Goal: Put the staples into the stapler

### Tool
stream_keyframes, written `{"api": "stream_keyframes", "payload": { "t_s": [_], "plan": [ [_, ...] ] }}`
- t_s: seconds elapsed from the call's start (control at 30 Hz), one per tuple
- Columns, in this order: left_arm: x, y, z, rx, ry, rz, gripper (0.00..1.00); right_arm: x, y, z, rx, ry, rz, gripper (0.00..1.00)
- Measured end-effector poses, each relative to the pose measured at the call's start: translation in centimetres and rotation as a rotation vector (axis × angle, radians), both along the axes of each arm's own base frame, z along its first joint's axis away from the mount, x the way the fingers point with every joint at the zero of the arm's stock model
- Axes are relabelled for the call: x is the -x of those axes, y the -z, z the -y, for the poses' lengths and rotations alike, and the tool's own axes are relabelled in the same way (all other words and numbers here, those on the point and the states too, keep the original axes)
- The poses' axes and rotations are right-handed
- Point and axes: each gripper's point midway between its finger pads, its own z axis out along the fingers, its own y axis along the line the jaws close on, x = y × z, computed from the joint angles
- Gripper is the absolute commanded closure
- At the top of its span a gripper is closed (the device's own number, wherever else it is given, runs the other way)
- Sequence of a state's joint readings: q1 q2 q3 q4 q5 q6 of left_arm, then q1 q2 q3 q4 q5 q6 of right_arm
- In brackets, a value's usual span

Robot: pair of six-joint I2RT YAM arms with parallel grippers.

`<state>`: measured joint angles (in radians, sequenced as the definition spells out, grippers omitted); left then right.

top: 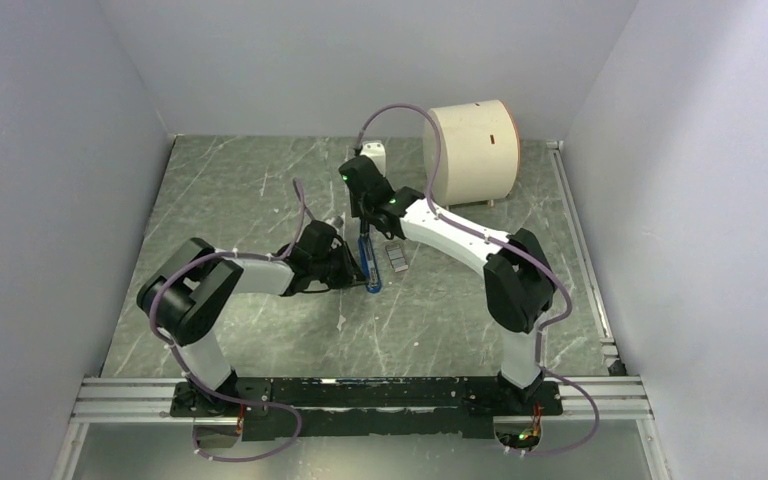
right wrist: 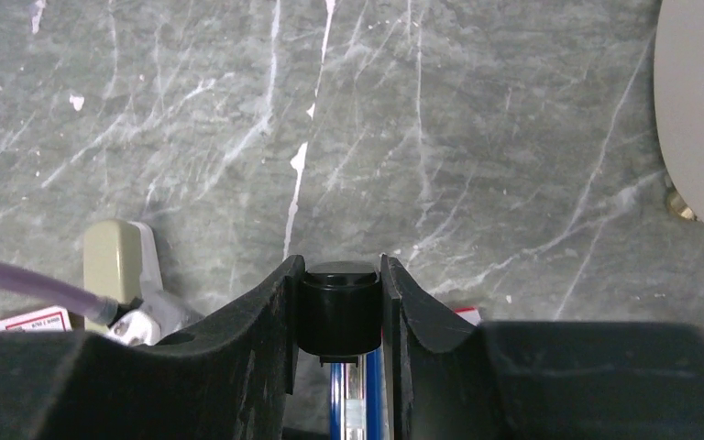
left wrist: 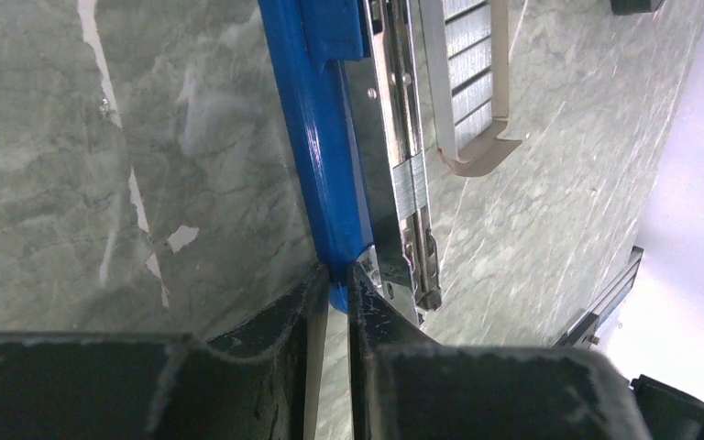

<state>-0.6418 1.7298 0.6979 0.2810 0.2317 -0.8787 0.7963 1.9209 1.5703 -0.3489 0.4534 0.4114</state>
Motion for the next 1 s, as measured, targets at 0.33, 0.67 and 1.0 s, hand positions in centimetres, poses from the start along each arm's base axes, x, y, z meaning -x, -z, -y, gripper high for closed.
{"api": "stream_keyframes", "payload": {
  "t_s": [0.33, 0.67, 1.0],
  "plan": [
    [-0.9, 0.1, 0.6, -0.02, 0.004, -0.005, 0.8, 3.9, 0.4, 1.1, -0.002, -0.038, -0.036, 0.82],
    [-1.3, 0.2, 0.8, -0.031, 0.011, -0.006, 0.81, 8.5, 3.1, 2.2, 0.021, -0.053, -0.119, 0.83],
    [-1.4, 0.3, 0.8, -0.033, 0.009, -0.005, 0.81, 11.5, 7.2, 3.1, 0.06, -0.048, -0.232, 0.85]
  ]
}}
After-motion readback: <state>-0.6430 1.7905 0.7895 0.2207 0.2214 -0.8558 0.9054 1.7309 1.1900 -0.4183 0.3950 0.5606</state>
